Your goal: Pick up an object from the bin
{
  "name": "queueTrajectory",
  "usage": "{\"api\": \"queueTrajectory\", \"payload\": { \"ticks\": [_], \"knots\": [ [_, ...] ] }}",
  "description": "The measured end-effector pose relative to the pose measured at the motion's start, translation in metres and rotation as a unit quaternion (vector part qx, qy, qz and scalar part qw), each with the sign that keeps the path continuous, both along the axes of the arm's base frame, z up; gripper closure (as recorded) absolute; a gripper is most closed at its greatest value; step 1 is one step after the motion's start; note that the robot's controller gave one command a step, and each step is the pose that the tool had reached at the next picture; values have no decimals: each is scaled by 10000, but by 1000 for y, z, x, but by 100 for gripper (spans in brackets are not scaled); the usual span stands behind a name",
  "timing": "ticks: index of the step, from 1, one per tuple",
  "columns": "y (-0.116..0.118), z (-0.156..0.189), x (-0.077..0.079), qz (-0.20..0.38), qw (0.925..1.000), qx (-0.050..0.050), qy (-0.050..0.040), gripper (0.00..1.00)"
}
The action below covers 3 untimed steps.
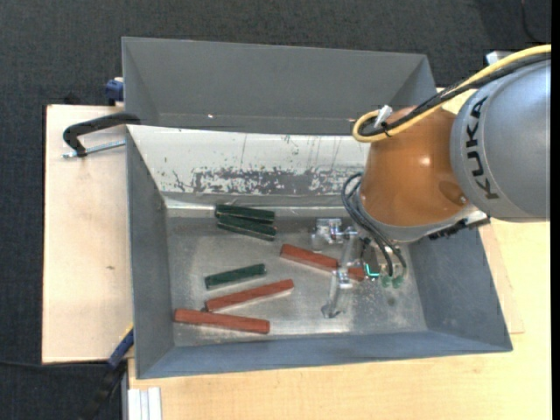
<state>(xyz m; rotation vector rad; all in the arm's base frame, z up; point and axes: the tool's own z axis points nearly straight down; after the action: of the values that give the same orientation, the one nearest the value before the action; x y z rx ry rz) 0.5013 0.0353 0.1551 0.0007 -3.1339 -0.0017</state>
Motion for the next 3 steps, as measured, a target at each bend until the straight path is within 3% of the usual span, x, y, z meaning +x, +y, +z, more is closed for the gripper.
{"api": "queueTrajectory", "payload": {
  "ticks": [1,2,3],
  "knots": [
    [0,4,2,-4,10000,2,-44,0],
    [-4,-70,74,-382,9992,7,-103,0],
    [-9,-104,96,-471,9989,16,-66,0]
  ]
}}
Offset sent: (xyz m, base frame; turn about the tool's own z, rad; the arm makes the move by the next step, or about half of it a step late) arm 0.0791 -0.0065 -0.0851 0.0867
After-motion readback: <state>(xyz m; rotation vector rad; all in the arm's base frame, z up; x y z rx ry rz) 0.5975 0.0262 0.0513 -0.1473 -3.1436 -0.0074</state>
